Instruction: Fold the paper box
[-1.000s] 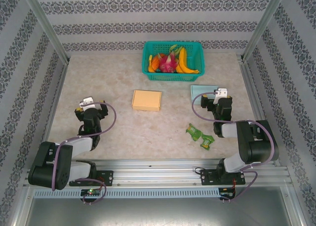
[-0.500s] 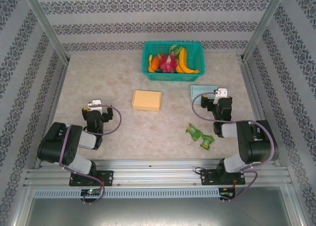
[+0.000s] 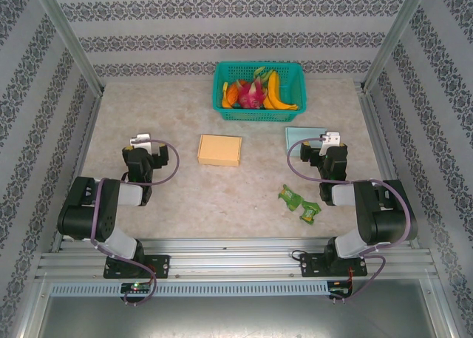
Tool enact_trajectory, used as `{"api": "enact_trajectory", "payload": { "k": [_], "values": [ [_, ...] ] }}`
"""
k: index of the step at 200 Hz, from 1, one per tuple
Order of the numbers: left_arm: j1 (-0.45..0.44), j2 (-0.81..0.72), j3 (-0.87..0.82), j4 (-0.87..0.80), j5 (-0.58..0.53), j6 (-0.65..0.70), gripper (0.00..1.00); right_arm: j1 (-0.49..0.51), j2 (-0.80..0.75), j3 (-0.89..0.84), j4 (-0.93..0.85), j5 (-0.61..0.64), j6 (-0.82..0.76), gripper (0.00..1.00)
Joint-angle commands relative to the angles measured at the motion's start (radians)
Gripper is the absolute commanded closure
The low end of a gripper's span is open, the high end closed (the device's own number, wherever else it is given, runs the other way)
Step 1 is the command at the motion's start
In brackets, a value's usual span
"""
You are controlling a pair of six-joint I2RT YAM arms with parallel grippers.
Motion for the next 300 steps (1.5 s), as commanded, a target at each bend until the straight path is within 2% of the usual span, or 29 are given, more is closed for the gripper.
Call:
{"api": "enact_trajectory", "payload": {
  "k": [1, 16, 35, 300],
  "values": [
    [0.002, -0.003, 0.0, -0.025, 0.035, 0.001, 0.0, 0.0, -0.008, 0.007, 0.011, -0.01, 0.014, 0.02],
    [0.0, -0.004, 0.012, -0.05, 0.113, 0.031, 0.0, 0.0, -0.007, 0.007, 0.011, -0.01, 0.014, 0.02],
    [0.003, -0.004, 0.014, -0.055, 0.124, 0.031, 0.0, 0.0, -0.008, 0.007, 0.011, -0.01, 0.013, 0.02],
    [0.003, -0.004, 0.012, -0.052, 0.125, 0.031, 0.0, 0.0, -0.008, 0.007, 0.011, -0.01, 0.013, 0.02]
  ]
}}
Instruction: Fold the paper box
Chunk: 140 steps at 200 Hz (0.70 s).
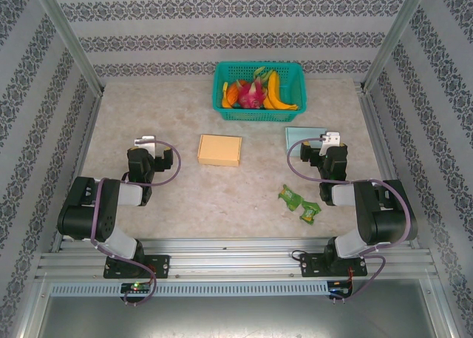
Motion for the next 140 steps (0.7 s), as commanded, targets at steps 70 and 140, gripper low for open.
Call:
{"api": "enact_trajectory", "payload": {
  "k": [70, 140],
  "values": [
    [0.005, -0.004, 0.014, -0.01, 0.018, 0.011, 0.0, 0.0, -0.007, 0.007, 0.011, -0.01, 0.014, 0.02],
    [0.008, -0.004, 0.015, -0.012, 0.025, 0.008, 0.0, 0.0, -0.008, 0.007, 0.011, -0.01, 0.013, 0.02]
  ]
}}
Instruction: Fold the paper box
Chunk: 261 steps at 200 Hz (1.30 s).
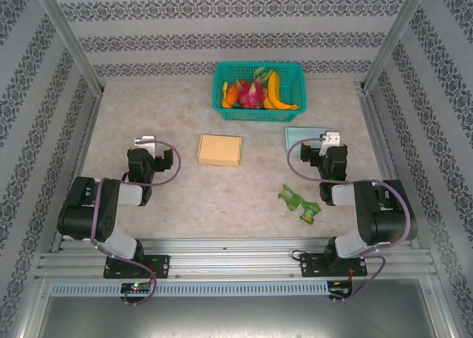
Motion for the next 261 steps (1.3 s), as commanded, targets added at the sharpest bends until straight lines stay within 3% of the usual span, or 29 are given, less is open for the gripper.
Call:
{"api": "enact_trajectory", "payload": {
  "k": [1, 261],
  "values": [
    [0.009, -0.004, 0.015, -0.012, 0.022, 0.008, 0.0, 0.0, -0.007, 0.007, 0.011, -0.01, 0.013, 0.02],
    [0.031, -0.003, 0.025, -0.029, 0.067, 0.002, 0.0, 0.0, -0.007, 0.007, 0.011, -0.01, 0.013, 0.02]
  ]
}}
